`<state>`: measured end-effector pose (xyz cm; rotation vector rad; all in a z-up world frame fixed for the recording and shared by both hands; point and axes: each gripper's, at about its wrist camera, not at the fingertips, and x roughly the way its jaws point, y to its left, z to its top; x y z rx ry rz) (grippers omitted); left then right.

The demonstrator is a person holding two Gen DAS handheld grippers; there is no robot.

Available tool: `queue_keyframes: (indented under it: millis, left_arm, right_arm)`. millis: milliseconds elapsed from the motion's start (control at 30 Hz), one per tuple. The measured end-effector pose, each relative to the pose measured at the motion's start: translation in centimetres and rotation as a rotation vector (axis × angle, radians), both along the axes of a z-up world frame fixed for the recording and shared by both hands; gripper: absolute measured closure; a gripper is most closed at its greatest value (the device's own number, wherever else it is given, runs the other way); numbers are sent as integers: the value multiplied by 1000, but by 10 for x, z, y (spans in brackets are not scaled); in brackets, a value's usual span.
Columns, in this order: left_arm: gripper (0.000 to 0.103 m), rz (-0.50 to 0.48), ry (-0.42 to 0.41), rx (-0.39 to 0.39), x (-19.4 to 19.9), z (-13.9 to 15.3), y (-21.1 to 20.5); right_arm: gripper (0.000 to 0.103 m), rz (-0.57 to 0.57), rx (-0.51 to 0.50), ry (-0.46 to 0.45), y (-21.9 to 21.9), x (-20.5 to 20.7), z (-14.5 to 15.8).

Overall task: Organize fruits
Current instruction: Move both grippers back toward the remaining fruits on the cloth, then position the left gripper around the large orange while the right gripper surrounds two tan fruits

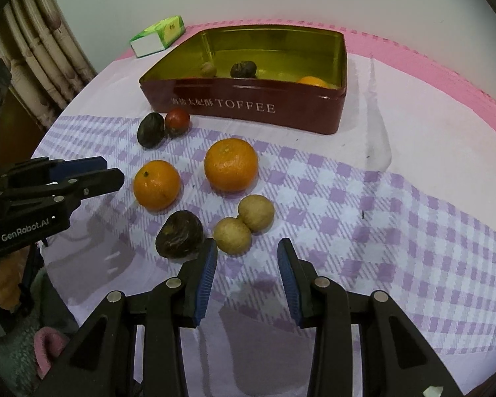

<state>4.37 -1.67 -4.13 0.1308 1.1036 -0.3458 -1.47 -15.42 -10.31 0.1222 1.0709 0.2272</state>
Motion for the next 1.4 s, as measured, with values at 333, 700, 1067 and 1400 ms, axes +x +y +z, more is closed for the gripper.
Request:
queue_keyframes:
  millis: [333, 700, 1067, 1400]
  left_arm:
    - [69, -8, 24, -8, -2, -8, -2]
    - [69, -13, 29, -20, -2, -10, -4]
    - [69, -37, 41, -35, -5, -9, -7]
    - [65, -96, 64, -37, -9, -14, -23]
  right_arm:
    - [61, 8, -12, 3, 10, 8, -5]
    - [62, 2, -35, -15, 14, 17, -6]
    - [65, -36, -57, -22, 3, 16, -7]
    - [65, -64, -41, -22, -10, 13, -8]
